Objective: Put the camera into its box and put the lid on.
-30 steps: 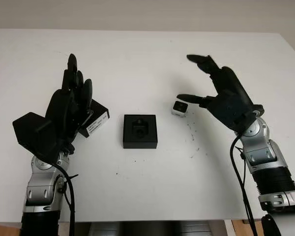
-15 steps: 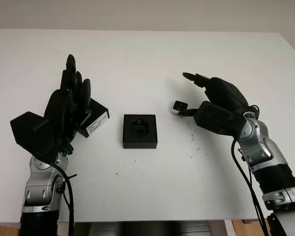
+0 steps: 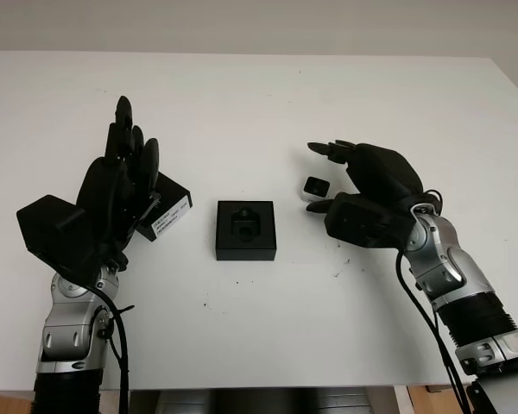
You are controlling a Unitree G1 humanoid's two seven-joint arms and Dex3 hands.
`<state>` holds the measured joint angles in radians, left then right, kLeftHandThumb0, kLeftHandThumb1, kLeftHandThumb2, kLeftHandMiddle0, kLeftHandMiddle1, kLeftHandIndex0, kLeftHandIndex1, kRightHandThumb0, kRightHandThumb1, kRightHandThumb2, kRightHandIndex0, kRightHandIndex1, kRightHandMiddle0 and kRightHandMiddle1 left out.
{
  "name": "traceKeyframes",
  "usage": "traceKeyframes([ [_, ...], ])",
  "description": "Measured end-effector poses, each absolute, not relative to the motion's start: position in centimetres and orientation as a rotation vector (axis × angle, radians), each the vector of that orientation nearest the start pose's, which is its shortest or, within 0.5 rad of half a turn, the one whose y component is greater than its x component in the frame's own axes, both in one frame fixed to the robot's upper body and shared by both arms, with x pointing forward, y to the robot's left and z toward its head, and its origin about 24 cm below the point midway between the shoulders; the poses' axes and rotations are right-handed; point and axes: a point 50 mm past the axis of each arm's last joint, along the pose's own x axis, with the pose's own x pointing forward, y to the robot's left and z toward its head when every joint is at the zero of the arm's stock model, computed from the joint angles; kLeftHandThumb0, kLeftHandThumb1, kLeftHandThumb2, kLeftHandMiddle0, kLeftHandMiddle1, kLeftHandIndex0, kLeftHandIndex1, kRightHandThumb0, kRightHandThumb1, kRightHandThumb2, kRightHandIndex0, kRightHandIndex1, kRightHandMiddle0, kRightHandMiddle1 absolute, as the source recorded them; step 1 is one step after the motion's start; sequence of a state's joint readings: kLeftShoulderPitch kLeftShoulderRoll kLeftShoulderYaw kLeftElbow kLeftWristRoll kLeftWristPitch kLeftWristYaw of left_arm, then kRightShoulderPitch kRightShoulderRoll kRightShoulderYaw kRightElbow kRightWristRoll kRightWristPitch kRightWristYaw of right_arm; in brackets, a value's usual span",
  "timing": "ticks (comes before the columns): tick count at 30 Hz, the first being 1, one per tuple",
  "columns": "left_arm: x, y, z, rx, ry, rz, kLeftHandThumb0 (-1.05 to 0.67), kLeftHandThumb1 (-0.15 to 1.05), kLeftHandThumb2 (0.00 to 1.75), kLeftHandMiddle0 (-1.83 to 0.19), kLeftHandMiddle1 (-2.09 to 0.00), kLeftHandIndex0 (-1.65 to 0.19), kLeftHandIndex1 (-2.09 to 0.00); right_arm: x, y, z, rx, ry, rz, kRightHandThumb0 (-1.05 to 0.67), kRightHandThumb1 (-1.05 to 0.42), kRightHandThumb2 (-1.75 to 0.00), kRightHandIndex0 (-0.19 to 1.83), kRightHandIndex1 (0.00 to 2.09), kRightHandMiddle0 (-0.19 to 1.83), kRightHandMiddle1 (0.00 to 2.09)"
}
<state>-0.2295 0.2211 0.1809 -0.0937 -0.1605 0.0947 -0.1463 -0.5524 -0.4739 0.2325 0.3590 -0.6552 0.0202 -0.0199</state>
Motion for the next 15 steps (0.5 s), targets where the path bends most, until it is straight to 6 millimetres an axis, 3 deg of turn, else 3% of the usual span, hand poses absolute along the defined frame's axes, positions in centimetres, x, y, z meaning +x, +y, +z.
traceKeyframes([
  [15, 28.8, 20.6, 13.1, 0.058, -0.254, -0.045, -0.77, 1.05, 0.55, 0.19, 0.0, 0.19, 0.0, 35.5, -19.4, 9.7, -1.248, -0.195, 0.006, -0.72, -0.88, -0.06, 0.39, 0.09, 0.55, 0.16],
])
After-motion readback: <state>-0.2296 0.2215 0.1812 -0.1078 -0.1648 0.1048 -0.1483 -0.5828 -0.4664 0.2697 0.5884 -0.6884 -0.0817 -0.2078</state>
